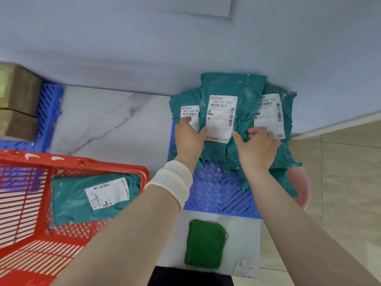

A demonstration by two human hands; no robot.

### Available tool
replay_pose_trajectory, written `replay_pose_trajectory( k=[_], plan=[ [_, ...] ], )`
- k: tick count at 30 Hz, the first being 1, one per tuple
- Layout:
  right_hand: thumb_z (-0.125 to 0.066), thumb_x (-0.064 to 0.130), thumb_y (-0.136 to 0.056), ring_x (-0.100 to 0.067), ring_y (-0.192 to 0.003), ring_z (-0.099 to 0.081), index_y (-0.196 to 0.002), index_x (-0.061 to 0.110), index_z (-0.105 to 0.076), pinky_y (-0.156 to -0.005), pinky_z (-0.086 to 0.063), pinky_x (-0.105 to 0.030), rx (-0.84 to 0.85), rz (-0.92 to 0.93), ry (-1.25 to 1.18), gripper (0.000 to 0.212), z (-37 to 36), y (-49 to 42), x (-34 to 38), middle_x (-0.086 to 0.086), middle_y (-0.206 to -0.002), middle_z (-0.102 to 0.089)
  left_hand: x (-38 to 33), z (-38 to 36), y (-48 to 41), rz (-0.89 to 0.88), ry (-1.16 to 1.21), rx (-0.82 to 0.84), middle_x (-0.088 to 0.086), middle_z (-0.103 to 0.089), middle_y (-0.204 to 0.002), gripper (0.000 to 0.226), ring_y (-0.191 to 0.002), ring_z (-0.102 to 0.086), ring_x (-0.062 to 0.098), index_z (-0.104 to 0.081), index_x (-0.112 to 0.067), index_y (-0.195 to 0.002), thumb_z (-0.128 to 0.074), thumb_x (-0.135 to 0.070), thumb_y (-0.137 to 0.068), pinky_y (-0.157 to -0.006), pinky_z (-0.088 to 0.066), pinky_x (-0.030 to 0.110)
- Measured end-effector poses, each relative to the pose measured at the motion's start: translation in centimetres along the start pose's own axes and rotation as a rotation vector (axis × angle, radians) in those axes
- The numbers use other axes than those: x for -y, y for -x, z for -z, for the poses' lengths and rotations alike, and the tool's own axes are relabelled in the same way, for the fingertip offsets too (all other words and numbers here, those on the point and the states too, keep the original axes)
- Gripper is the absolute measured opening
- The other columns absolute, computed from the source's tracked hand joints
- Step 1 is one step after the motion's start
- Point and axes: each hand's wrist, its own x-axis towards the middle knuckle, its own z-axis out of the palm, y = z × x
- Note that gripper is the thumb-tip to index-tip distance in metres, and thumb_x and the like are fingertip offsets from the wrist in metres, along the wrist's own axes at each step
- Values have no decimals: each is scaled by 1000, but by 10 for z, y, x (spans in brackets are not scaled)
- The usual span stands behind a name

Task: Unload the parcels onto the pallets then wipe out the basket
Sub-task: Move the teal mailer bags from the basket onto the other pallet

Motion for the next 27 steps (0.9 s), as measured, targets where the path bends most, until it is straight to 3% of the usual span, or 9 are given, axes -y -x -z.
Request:
replay_pose_trajectory(
  k=[4,7,14,19,22,27],
  plan=[
    [-60,49,-81,-28,-110,-43,-112,14,-54,-89,-26,-28,30,51,-26,46,16,51,12,-6,-112,-58,4,38,41,-98,-42,-12,11,-49,-128,48,-118,-48,23,-45,-7,-124,-64,-21,-82,-96,-35,28],
    [-61,45,-81,-27,-107,-44,-109,14,-55,-88,-31,-31,30,96,-78,42,22,92,26,-4,-111,-58,18,69,67,-178,-73,8,10,-55,-123,41,-113,-53,24,-50,-7,-119,-63,-19,-83,-96,-42,36],
    [-62,41,-82,-28,-112,-42,-113,15,-55,-91,-36,-39,58,202,-60,40,7,188,77,-5,-118,-55,66,157,104,-346,-233,36,6,-60,-115,31,-107,-57,22,-54,-12,-113,-61,-18,-83,-88,-46,35],
    [-63,34,-82,-31,-111,-45,-109,15,-58,-86,-35,-41,-55,350,34,34,-22,269,115,-7,-111,-58,116,230,107,-573,-479,112,9,-60,-113,31,-105,-55,29,-55,-13,-113,-59,-18,-83,-88,-42,38],
    [-63,31,-81,-29,-112,-44,-111,15,-58,-88,-35,-41,41,372,85,35,-49,319,132,-6,-113,-58,156,268,110,-499,-550,138,7,-59,-116,32,-107,-54,27,-54,-15,-116,-57,-21,-85,-86,-40,36],
    [-64,34,-82,-23,-116,-46,-117,15,-53,-97,-35,-35,267,187,8,41,-87,357,134,-4,-120,-56,214,301,109,-162,-558,227,9,-54,-125,39,-115,-50,27,-49,-15,-122,-59,-24,-85,-94,-41,39]
  ],
)
